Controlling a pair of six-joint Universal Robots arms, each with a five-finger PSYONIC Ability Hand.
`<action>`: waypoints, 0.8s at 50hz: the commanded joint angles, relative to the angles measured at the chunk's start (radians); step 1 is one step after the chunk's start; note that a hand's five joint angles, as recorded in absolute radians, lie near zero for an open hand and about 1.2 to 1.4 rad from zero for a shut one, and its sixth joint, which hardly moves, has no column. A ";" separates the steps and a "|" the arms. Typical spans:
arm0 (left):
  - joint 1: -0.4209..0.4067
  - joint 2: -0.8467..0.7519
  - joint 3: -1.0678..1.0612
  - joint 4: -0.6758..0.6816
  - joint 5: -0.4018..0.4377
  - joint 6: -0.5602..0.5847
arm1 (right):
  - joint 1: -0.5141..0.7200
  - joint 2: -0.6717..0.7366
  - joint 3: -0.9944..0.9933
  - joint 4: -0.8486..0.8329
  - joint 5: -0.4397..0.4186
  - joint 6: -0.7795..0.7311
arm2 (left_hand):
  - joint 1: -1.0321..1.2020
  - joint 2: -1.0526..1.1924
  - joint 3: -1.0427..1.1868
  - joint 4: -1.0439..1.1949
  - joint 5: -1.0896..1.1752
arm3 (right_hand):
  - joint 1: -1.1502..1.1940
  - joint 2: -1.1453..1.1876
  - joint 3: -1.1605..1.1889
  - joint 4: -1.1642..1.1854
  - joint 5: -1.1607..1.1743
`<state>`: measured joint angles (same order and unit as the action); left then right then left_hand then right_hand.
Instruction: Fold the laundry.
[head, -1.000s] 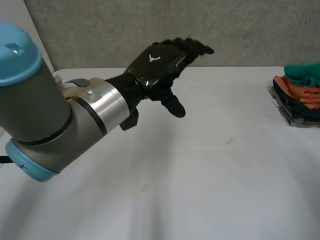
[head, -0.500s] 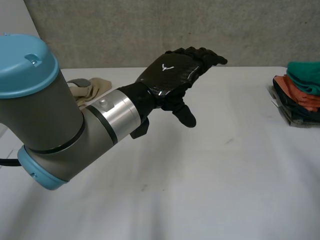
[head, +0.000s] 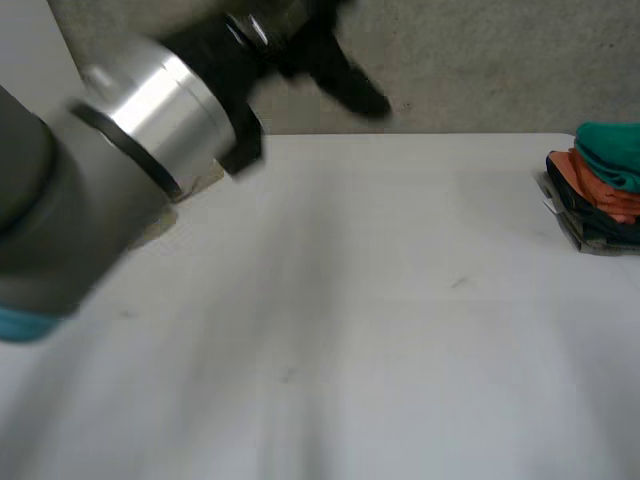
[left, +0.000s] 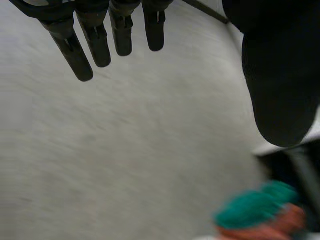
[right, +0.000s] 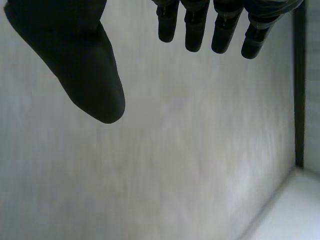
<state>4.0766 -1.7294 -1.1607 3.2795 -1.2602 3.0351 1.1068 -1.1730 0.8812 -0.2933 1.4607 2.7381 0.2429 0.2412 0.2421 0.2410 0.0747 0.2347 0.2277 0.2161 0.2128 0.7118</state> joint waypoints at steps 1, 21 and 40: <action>0.229 0.030 0.065 0.003 -0.258 0.007 | 0.310 -0.166 0.334 -0.309 -0.265 0.049 | 0.070 0.072 0.071 0.072 0.064 | -0.060 -0.053 -0.042 -0.038 -0.712; 0.619 -0.670 0.110 0.234 -0.203 0.553 | 0.705 -0.080 0.875 -0.201 -0.355 -0.024 | -0.059 -0.057 -0.058 -0.057 -0.065 | -0.060 -0.053 -0.042 -0.038 -0.712; 0.645 -1.052 0.441 0.480 -0.100 0.568 | 0.690 -0.054 1.006 -0.159 -0.330 -0.163 | 1.153 1.155 1.154 1.155 1.147 | -0.060 -0.053 -0.042 -0.038 -0.712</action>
<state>4.7232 -2.7558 -0.7705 3.7446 -1.3492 3.6049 1.7977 -1.2261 1.8785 -0.4476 1.1292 2.5757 0.9644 0.8823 0.8750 0.8797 0.6651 0.2335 0.2100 0.2159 0.2125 0.7118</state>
